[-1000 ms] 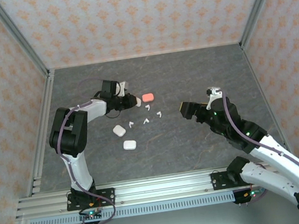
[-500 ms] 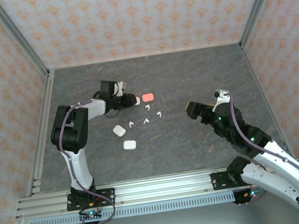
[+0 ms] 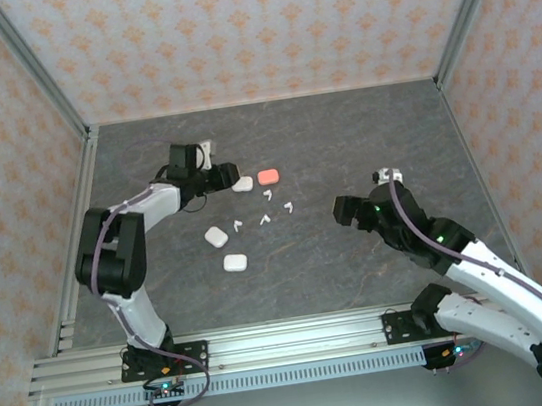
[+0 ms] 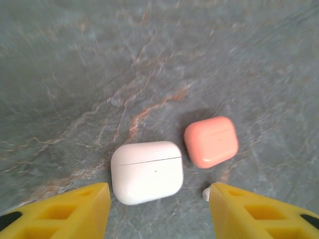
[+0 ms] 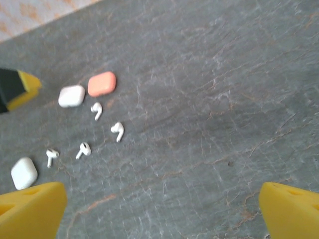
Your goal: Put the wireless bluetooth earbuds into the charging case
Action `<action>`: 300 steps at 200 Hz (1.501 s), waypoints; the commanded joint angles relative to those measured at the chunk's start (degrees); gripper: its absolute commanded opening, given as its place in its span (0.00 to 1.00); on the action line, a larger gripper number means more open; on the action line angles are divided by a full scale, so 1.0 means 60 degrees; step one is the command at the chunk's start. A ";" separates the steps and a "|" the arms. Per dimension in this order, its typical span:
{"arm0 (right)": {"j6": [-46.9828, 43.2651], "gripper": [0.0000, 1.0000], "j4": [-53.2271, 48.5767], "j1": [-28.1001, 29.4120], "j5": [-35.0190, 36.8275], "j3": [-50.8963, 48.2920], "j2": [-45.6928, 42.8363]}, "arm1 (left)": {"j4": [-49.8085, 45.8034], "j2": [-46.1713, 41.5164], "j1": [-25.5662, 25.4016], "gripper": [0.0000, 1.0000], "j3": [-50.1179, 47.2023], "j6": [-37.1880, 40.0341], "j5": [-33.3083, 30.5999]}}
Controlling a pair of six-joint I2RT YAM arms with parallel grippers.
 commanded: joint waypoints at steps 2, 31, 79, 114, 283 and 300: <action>-0.0438 0.99 -0.0040 0.0520 -0.0330 0.0435 0.0444 | 0.0343 -0.1133 0.0147 0.56 -0.0754 -0.0093 -0.0600; -0.0797 0.99 0.0218 0.1708 0.0091 0.0956 0.1733 | 0.0375 -0.2881 0.0152 0.61 -0.1916 -0.0493 -0.1030; -0.2196 0.99 -0.0021 0.3699 0.0420 0.3115 0.5485 | -0.0130 -0.5252 0.1285 0.75 -0.3517 -0.1441 -0.0455; -0.3599 0.97 -0.0443 0.4478 -0.0269 0.5080 0.8214 | -0.0180 -0.5857 0.2926 0.79 -0.4337 -0.2449 0.0754; -0.5336 0.82 -0.1037 0.4609 -0.1850 0.8667 1.3319 | -0.1120 -0.7890 0.3734 0.86 -0.5953 -0.2897 0.0626; -0.5246 0.77 -0.1082 0.4609 -0.1941 0.8552 1.3290 | -0.1196 -0.7940 0.3727 0.86 -0.5949 -0.2849 0.0608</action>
